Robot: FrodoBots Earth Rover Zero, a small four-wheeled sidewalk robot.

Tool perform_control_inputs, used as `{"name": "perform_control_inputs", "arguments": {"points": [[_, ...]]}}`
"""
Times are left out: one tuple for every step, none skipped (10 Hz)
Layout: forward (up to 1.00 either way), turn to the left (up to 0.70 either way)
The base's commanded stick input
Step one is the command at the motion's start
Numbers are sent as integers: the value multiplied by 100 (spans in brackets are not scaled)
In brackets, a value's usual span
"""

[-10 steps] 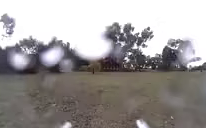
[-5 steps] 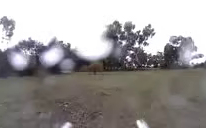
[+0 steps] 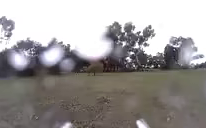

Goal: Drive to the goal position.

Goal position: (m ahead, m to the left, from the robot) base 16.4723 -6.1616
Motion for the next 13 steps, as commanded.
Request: {"name": "perform_control_inputs", "arguments": {"points": [[100, 1], [100, 1], [100, 1], [100, 1], [100, 1], [100, 1], [100, 1], [100, 1], [100, 1], [100, 1], [100, 1], [100, 1], [100, 1]]}}
